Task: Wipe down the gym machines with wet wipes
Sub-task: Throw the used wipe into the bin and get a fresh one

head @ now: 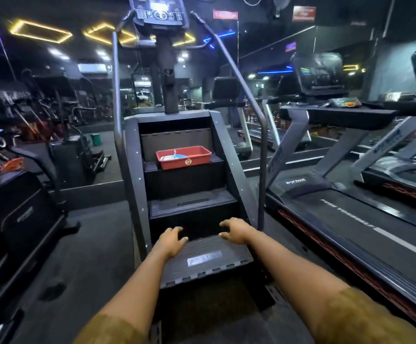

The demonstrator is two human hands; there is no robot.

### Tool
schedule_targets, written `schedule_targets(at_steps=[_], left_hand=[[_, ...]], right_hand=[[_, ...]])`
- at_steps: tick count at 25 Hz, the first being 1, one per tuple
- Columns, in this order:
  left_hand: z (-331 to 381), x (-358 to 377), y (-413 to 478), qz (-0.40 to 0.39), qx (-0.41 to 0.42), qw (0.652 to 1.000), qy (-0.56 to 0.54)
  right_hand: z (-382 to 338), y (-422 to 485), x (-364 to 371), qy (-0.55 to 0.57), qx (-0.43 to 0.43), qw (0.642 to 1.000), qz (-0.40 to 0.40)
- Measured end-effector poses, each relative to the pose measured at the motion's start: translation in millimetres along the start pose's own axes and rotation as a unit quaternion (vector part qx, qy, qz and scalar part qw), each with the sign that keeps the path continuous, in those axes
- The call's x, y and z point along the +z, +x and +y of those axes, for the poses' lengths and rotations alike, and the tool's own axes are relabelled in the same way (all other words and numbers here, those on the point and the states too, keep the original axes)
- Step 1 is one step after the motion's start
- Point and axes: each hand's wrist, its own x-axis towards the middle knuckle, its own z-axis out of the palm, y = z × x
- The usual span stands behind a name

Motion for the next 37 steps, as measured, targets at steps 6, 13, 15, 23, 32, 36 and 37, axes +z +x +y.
schedule_targets(at_steps=[6,13,15,23,32,36,37], left_hand=[[-5,-28,170,0.014,0.001,1.000,0.016],[-22,-75,368,0.069,-0.025,0.997,-0.008],[-24,-93,422,0.090,-0.036,0.995,-0.008],[-47,-141,580,0.144,-0.035,0.989,0.022],[-100,-147,719,0.168,-0.005,0.984,0.061],[-124,-143,760,0.121,-0.014,0.986,0.111],[-127,-142,769,0.112,-0.010,0.985,0.129]], right_hand=[[17,169,-42,0.013,-0.025,0.999,0.025],[26,393,-97,0.063,-0.059,0.995,0.053],[19,459,-121,0.090,-0.075,0.991,0.068],[-26,677,-132,0.472,0.020,0.878,0.074],[-46,845,-83,0.061,0.040,0.997,0.011],[-49,874,-58,-0.024,-0.029,0.999,-0.020],[-50,878,-56,-0.038,-0.047,0.998,-0.018]])
